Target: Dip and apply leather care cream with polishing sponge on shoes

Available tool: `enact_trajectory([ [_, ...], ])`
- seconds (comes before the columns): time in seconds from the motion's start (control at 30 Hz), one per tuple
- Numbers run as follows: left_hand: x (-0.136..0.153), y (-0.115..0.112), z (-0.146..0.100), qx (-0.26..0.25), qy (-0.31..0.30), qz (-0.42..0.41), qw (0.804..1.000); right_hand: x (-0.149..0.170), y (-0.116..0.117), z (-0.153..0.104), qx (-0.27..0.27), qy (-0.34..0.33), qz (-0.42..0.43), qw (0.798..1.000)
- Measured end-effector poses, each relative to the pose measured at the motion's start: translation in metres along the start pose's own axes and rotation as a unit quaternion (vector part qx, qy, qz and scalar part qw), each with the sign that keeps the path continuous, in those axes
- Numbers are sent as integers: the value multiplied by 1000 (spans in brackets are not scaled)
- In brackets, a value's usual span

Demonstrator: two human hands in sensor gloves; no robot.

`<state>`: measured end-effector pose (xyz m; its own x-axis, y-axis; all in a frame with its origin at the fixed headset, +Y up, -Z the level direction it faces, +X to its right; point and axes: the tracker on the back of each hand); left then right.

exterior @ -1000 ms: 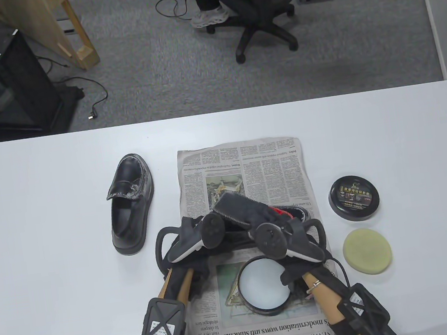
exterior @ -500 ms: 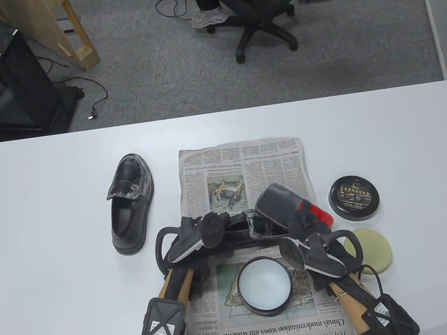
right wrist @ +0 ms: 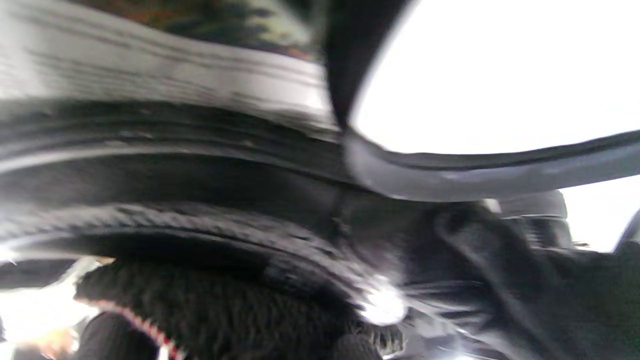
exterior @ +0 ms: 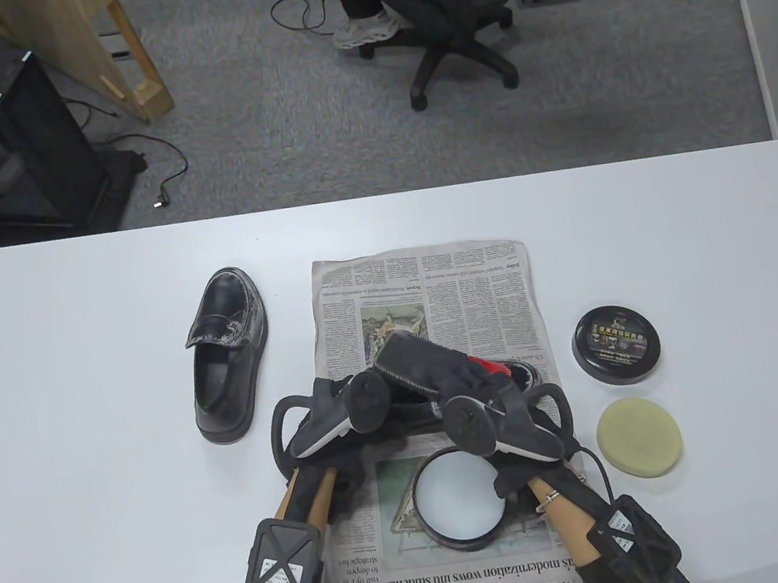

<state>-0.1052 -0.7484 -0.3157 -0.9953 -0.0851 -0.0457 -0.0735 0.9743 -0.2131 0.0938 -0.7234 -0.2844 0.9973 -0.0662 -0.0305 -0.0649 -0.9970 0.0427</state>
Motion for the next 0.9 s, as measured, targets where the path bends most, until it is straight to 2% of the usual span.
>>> enact_trajectory([
  [0.13, 1, 0, 0, 0, 4, -3, 1000, 26, 6, 6, -15, 39, -40, 998],
  [0.27, 1, 0, 0, 0, 4, -4, 1000, 45, 4, -12, 3, 18, -43, 999],
  [0.37, 1, 0, 0, 1, 5, -7, 1000, 60, -2, -27, 36, 3, -24, 999],
  [0.47, 3, -1, 0, 5, 2, -14, 1000, 85, -25, -45, 103, 30, 5, 994],
  [0.57, 3, 0, 0, 9, 2, -15, 1000, 115, -49, -62, 155, 77, 25, 985],
  [0.63, 3, 0, 0, 11, 2, -16, 1000, 146, -63, -77, 206, 143, 15, 968],
  [0.73, 5, 2, -1, 14, 3, -22, 1000, 183, -63, -86, 247, 252, -44, 935],
  [0.8, 6, 8, -2, 26, 3, -29, 999, 208, -52, -85, 231, 317, -82, 916],
  [0.83, 6, 12, -4, 31, 4, -34, 999, 221, -43, -83, 207, 349, -96, 909],
  [0.9, 7, 19, -11, 10, 6, -37, 999, 238, -26, -77, 146, 391, -114, 902],
])
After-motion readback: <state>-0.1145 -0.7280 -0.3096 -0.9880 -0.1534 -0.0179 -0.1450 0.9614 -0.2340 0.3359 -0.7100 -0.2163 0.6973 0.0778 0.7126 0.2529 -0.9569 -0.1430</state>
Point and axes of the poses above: the tracker on the back of each hand, its own x axis roughly to the little-finger side, its own z axis roughly from the wrist to the fingertips, y = z × x, and after that the axes turned 15 degrees about y, right-handed
